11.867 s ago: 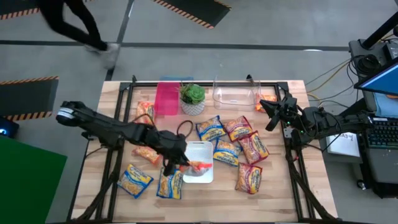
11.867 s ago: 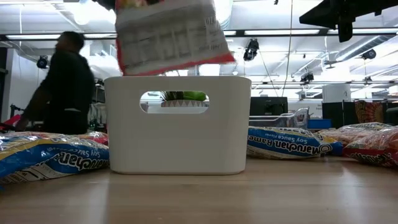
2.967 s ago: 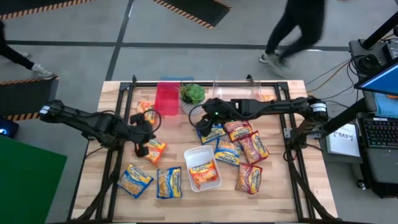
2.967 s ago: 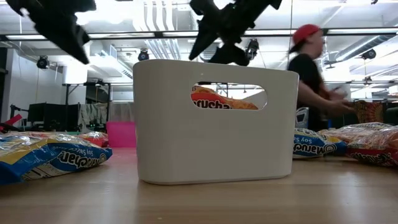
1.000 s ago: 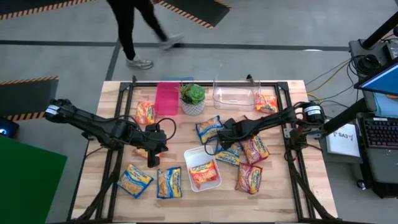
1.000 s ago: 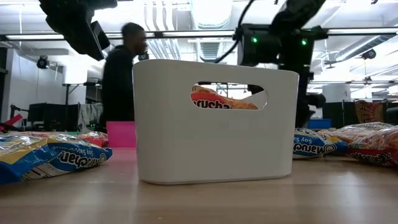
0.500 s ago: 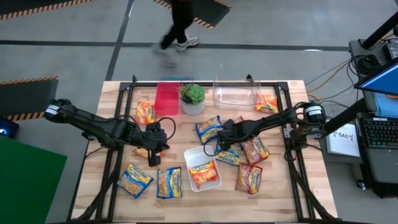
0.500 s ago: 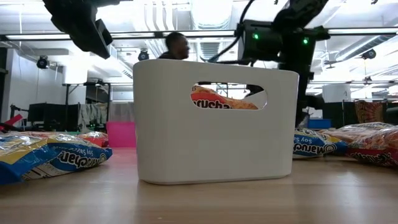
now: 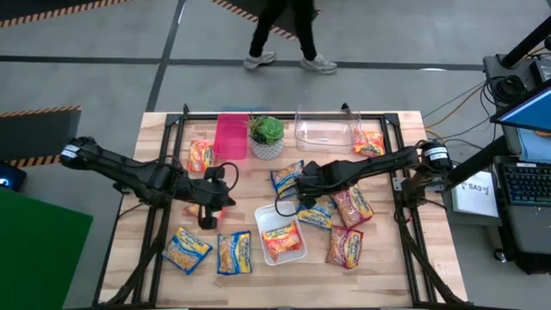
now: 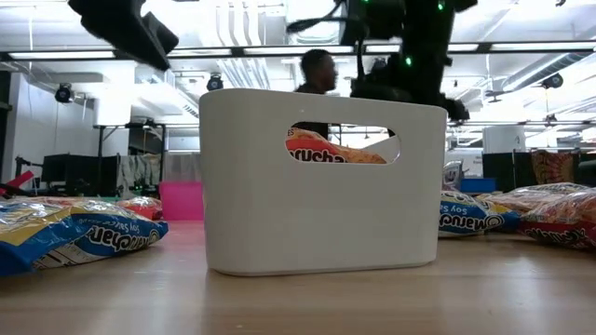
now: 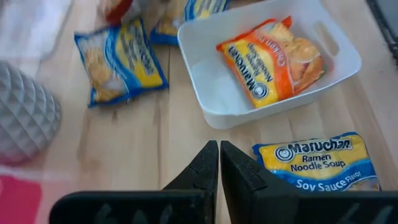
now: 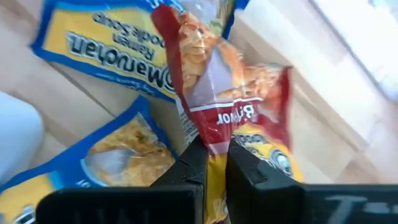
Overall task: Sort Maruchan noodles
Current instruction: Put the top red noodle pack into the transparent bin, then put the orange noodle pack into the white bin
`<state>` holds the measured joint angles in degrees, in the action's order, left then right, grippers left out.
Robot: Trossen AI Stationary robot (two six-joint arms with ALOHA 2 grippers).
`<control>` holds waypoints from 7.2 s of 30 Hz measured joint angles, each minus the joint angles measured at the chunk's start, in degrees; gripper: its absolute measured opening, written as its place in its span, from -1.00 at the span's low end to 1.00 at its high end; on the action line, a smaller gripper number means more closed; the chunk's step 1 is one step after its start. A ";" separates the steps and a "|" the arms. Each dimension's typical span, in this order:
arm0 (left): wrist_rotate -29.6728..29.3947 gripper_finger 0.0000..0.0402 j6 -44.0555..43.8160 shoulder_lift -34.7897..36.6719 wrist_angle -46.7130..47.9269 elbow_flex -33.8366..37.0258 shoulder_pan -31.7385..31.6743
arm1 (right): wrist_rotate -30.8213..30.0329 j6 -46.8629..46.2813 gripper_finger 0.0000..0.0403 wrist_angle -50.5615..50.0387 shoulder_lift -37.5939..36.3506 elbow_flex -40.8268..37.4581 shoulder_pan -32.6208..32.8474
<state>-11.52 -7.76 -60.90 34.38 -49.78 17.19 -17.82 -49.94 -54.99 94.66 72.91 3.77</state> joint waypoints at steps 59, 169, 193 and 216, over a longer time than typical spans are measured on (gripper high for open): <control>-13.12 -1.00 26.04 35.41 -15.37 15.58 -0.57 | -7.74 9.99 -0.91 -6.13 12.79 20.50 -33.92; -32.11 -1.00 -0.70 9.57 -37.71 4.24 -0.85 | 1.36 74.03 -0.05 94.13 -66.91 -55.79 8.96; -21.01 -1.00 -60.79 -7.36 26.68 -3.72 -16.17 | 1.18 79.44 -0.05 94.24 -66.85 -53.67 8.94; -15.37 -0.01 -55.48 -29.18 29.44 -0.50 -23.66 | 0.69 79.35 -0.05 94.10 -66.79 -53.45 8.94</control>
<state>-26.89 -63.24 -90.08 63.82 -50.28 -6.47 -17.13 29.41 39.11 27.86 19.46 12.71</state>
